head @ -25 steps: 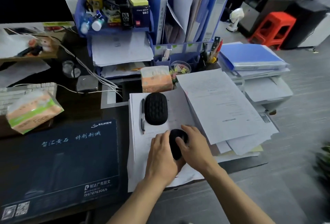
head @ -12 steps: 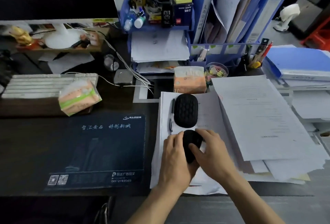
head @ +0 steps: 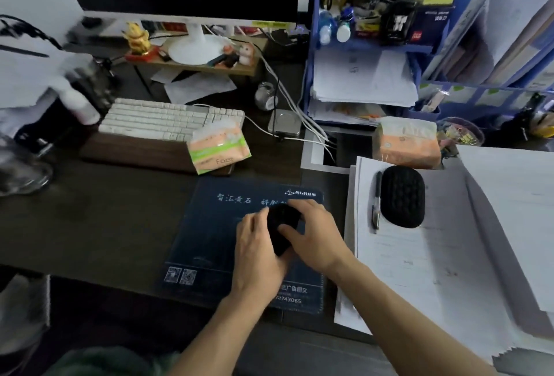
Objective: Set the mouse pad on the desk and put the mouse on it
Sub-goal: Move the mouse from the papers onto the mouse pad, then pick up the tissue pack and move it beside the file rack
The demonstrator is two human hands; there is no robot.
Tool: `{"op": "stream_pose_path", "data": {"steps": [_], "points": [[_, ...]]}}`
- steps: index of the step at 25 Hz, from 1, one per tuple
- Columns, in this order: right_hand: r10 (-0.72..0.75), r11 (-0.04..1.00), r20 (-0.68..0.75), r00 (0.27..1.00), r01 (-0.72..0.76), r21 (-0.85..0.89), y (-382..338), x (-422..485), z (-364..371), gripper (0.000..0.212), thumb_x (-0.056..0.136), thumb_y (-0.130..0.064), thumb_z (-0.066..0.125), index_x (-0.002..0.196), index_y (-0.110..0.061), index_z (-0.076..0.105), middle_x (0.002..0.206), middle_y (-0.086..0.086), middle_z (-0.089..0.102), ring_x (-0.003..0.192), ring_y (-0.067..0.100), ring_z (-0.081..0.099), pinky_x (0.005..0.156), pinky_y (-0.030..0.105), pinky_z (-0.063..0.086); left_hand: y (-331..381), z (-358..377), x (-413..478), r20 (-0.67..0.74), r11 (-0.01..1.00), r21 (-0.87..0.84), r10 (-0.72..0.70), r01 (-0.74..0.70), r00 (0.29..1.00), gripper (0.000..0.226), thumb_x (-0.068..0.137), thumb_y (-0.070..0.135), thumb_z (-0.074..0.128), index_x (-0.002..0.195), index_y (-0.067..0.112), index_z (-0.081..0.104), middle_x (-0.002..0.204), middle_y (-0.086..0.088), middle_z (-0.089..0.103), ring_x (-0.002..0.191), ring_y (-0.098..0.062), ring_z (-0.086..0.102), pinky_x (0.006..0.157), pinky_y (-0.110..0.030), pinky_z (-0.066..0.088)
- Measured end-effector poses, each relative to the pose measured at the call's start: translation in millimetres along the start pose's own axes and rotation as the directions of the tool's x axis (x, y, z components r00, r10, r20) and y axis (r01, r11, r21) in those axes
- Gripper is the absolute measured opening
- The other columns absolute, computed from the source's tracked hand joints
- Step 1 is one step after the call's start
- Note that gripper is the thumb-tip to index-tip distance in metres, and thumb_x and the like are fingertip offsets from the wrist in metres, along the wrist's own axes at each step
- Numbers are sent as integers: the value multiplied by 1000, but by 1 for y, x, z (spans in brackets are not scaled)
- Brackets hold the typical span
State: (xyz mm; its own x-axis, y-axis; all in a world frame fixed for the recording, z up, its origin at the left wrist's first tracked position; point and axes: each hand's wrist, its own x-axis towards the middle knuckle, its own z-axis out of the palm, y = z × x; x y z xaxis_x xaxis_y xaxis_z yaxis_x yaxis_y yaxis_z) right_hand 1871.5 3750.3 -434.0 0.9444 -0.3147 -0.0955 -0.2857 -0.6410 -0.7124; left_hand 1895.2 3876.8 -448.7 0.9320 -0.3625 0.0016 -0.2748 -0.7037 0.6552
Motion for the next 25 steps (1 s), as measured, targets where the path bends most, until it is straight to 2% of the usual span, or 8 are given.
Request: {"op": "stream_pose_path", "data": {"steps": [7, 10, 15, 17, 20, 22, 25], "points": [[31, 999, 23, 999, -31, -10, 2, 20, 31, 34, 88, -20, 68, 122, -15, 66, 120, 8, 66, 112, 27, 57, 97, 34, 44, -34, 13, 14, -11, 999, -15, -49, 49, 999, 80, 77, 23, 80, 145, 9, 40, 135, -9, 51, 129, -24, 44, 101, -28, 36], [66, 997, 23, 998, -67, 29, 4, 20, 35, 37, 89, -20, 67, 126, -13, 64, 122, 9, 66, 114, 28, 58, 100, 40, 46, -37, 16, 14, -1, 997, -40, -59, 59, 998, 78, 78, 25, 79, 145, 9, 41, 134, -7, 51, 128, -24, 44, 102, -29, 37], [91, 994, 29, 995, -93, 50, 4, 24, 40, 45, 90, -20, 68, 134, -12, 59, 129, 8, 64, 121, 27, 58, 105, 39, 45, -37, 13, 14, 0, 996, -46, -78, 78, 997, 78, 81, 27, 77, 147, 11, 38, 137, -5, 48, 130, -21, 42, 104, -30, 37], [102, 993, 26, 994, -103, 54, 4, 24, 40, 47, 89, -20, 68, 135, -13, 58, 130, 6, 64, 122, 24, 58, 105, 34, 45, -37, 11, 13, 21, 993, -83, -77, 79, 997, 81, 80, 29, 78, 148, 14, 35, 139, -3, 47, 132, -20, 42, 105, -29, 38], [114, 991, 10, 993, -114, 71, -2, 25, 33, 43, 91, -24, 67, 133, -14, 60, 130, 2, 64, 122, 20, 59, 103, 29, 44, -41, -7, 14, 108, 965, -209, -136, 156, 985, 93, 76, 35, 80, 151, 22, 27, 143, 1, 41, 132, -17, 43, 103, -25, 39], [137, 982, -34, 990, -131, 134, -11, 27, 22, 42, 94, -29, 63, 134, -16, 60, 132, -1, 63, 125, 18, 58, 102, 27, 43, -48, -29, 18, 163, 942, -250, -188, 225, 968, 94, 77, 42, 78, 152, 26, 24, 145, 5, 41, 133, -16, 44, 105, -28, 40], [148, 942, -51, 988, -125, 310, -29, 41, 6, 43, 98, -33, 55, 139, -19, 53, 139, 0, 60, 126, 16, 57, 108, 39, 45, -57, -70, 39, 109, 878, -340, -320, 337, 941, 77, 88, 48, 64, 152, 24, 28, 149, 1, 44, 130, -16, 49, 102, -30, 44]]}}
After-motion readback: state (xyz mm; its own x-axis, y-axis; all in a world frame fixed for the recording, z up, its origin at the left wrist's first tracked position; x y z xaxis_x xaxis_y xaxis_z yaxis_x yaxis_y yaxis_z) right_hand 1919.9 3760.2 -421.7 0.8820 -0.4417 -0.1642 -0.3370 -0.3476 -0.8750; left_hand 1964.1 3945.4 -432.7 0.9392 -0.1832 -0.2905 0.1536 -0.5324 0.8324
